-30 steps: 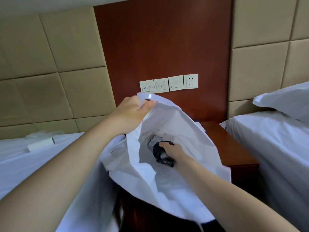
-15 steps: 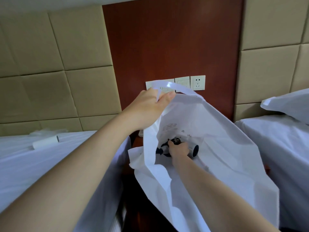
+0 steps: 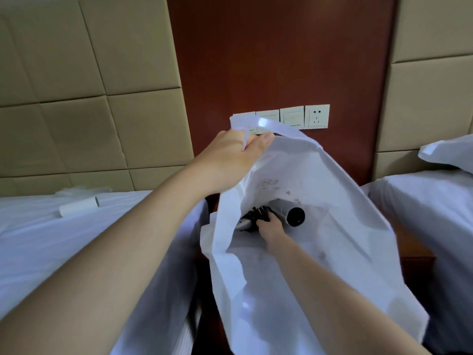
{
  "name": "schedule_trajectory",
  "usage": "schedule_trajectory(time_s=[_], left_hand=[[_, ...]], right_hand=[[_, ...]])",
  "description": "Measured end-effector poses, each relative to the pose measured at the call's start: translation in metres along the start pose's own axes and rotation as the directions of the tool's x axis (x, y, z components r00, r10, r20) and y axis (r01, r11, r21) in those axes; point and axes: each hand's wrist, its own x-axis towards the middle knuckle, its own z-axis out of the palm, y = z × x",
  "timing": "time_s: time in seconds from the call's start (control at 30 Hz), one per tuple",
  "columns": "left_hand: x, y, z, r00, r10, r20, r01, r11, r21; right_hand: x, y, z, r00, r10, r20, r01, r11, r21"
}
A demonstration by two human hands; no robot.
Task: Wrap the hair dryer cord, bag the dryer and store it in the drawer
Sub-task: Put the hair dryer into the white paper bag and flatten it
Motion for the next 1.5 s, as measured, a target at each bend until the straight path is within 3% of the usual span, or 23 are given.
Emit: schedule_trajectory(time_s=[0.3, 0.4, 0.53, 0.63, 0.73, 0.83, 1.0, 1.1, 1.2, 1.27, 1.33, 1.43, 1.5], left_hand=[[-0.007, 0.0, 0.008, 0.996, -0.093, 0.012, 0.093, 0.995, -0.022], [-0.016, 0.008, 0.012, 0.989, -0.147, 0.028, 0.147, 0.989, 0.009], [-0.027, 0.018, 0.02, 0.976, -0.209, 0.067, 0.205, 0.977, 0.061], [-0.039, 0.021, 0.023, 0.988, -0.079, 0.132, 0.08, 0.997, -0.005], [-0.056, 0.031, 0.027, 0.973, -0.007, 0.231, 0.004, 1.0, 0.012], [-0.069, 0.034, 0.031, 0.947, -0.016, 0.32, -0.034, 0.988, 0.151], [-0.089, 0.027, 0.032, 0.815, -0.114, 0.569, -0.12, 0.927, 0.357], [-0.102, 0.025, 0.036, 0.685, -0.205, 0.699, -0.096, 0.926, 0.366], [-0.113, 0.009, 0.043, 0.552, -0.301, 0.778, 0.017, 0.937, 0.35], [-0.121, -0.008, 0.052, 0.539, -0.349, 0.766, 0.119, 0.933, 0.341], [-0.13, -0.03, 0.067, 0.601, -0.389, 0.698, 0.204, 0.919, 0.337], [-0.143, -0.067, 0.1, 0.769, -0.453, 0.451, 0.388, 0.891, 0.235], [-0.151, -0.086, 0.124, 0.811, -0.548, 0.207, 0.544, 0.835, 0.08]], right_hand=[[-0.041, -0.018, -0.044, 0.977, -0.076, 0.201, 0.151, 0.907, -0.392], [-0.09, -0.036, -0.069, 0.929, -0.111, 0.353, 0.267, 0.862, -0.431], [-0.161, -0.064, -0.111, 0.837, -0.146, 0.528, 0.453, 0.727, -0.516], [-0.199, -0.078, -0.146, 0.759, -0.208, 0.617, 0.586, 0.631, -0.509], [-0.229, -0.086, -0.182, 0.728, -0.202, 0.655, 0.634, 0.561, -0.532], [-0.247, -0.091, -0.211, 0.713, -0.178, 0.678, 0.635, 0.574, -0.517], [-0.243, -0.085, -0.223, 0.748, -0.201, 0.632, 0.584, 0.651, -0.485], [-0.233, -0.071, -0.214, 0.768, -0.198, 0.608, 0.566, 0.655, -0.501], [-0.22, -0.048, -0.204, 0.78, -0.15, 0.607, 0.539, 0.655, -0.53], [-0.21, -0.03, -0.199, 0.781, -0.157, 0.605, 0.557, 0.614, -0.559], [-0.198, -0.01, -0.195, 0.796, -0.187, 0.576, 0.565, 0.572, -0.595], [-0.18, 0.022, -0.191, 0.861, -0.256, 0.439, 0.503, 0.554, -0.663], [-0.167, 0.045, -0.19, 0.896, -0.304, 0.325, 0.443, 0.537, -0.718]])
